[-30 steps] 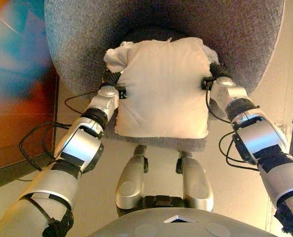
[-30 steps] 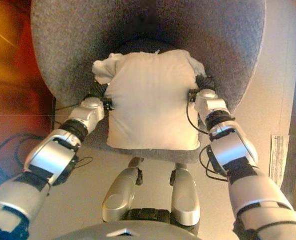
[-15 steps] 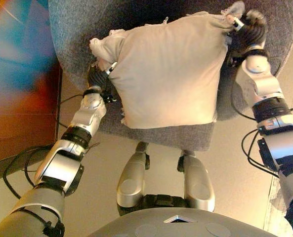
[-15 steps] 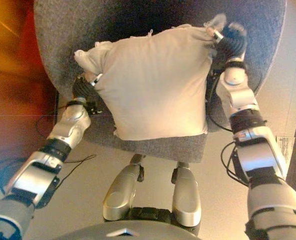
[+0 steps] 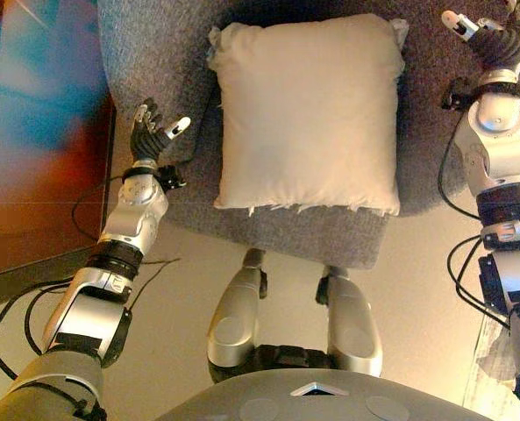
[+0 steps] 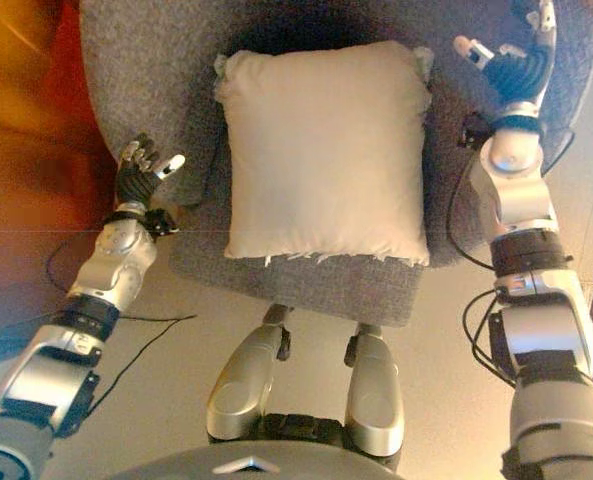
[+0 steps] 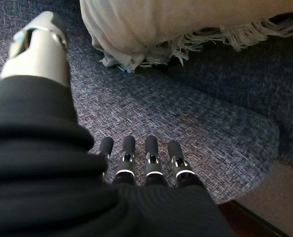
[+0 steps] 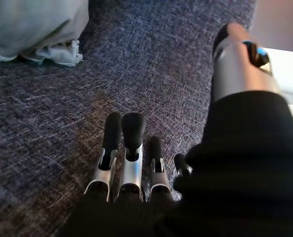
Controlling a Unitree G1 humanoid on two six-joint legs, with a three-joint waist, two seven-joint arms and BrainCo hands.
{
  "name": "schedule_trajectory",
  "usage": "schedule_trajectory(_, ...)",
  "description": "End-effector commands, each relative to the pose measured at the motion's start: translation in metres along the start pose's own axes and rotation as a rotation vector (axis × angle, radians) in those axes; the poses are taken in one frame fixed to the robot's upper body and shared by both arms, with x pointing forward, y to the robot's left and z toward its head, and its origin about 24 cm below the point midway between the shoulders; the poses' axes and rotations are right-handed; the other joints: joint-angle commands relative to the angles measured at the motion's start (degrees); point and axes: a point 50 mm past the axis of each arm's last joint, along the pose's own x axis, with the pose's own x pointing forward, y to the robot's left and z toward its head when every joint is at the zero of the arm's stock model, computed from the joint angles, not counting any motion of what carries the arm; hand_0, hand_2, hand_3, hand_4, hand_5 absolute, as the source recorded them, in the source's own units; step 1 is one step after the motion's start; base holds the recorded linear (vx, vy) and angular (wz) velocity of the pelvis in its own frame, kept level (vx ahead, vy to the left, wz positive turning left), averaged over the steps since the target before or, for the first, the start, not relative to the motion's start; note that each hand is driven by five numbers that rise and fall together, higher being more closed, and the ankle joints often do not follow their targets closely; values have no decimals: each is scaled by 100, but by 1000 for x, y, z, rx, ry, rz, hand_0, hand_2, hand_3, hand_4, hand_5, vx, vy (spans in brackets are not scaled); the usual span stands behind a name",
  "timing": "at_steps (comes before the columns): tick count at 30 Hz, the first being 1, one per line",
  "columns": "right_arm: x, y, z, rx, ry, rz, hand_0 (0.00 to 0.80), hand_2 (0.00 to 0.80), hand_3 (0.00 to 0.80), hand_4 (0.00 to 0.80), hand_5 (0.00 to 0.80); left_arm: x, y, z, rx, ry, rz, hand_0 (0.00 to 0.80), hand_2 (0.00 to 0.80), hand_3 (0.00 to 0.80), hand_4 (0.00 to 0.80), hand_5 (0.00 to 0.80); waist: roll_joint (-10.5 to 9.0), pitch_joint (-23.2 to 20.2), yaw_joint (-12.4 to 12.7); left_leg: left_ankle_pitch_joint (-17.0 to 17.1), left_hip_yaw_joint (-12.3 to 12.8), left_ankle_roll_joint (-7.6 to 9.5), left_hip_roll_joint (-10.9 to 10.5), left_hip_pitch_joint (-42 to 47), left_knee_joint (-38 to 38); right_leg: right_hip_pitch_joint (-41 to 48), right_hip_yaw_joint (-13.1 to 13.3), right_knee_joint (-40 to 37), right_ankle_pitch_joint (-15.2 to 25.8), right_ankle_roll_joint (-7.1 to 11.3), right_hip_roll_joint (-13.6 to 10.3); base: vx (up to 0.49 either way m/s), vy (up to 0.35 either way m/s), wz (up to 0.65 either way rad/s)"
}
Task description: Pick up the cushion and take it to the sofa
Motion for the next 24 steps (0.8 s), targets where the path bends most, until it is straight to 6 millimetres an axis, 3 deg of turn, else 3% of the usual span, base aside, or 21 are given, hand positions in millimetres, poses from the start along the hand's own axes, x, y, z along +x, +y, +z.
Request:
schedule_trajectory(1,-14,-49,-8,-106,-42,-139,0,0,0,0,0,-6,46,7,-14,-71,175,0,0,0,0,0,-390,-316,-47,-1089,327,-7,-187,203,474,-234,-40,738,-787,451,-493,23,-37,4)
schedule_trajectory(7,-83,-67,-71,-156,168,-172,0,0,0,0,0,-61,67,-69,-15,181,236,0,0,0,0,0,-435,-544,-117,-1165,321,36,-172,491,410,94,-60,651,-845,401,-433,57,-22,0)
schedule_trajectory(14,-172,-94,-152,-188,627,-224,0,0,0,0,0,-119,78,-131,-87,455,303,0,0,0,0,0,-524,-1014,-146,-1188,336,23,-98,996,324,695,-123,509,-925,299,-309,75,-50,0)
schedule_trajectory(17,-222,-102,-183,-230,858,-251,0,0,0,0,0,-146,82,-155,-20,587,329,0,0,0,0,0,-595,-1283,-89,-1197,312,25,-72,1242,285,999,-172,445,-925,271,-262,92,-108,2)
schedule_trajectory(20,-284,-100,-210,-246,1108,-259,0,0,0,0,0,-185,83,-187,22,788,345,0,0,0,0,0,-666,-1612,-25,-1224,287,44,-62,1528,210,1297,-157,385,-939,253,-199,129,-105,-1)
schedule_trajectory(24,-360,-96,-229,-330,1460,-136,0,0,0,0,0,-234,89,-220,123,1058,374,0,0,0,0,0,-721,-1929,-33,-1254,300,79,-51,1896,88,1645,-79,311,-980,230,-114,93,-63,-6)
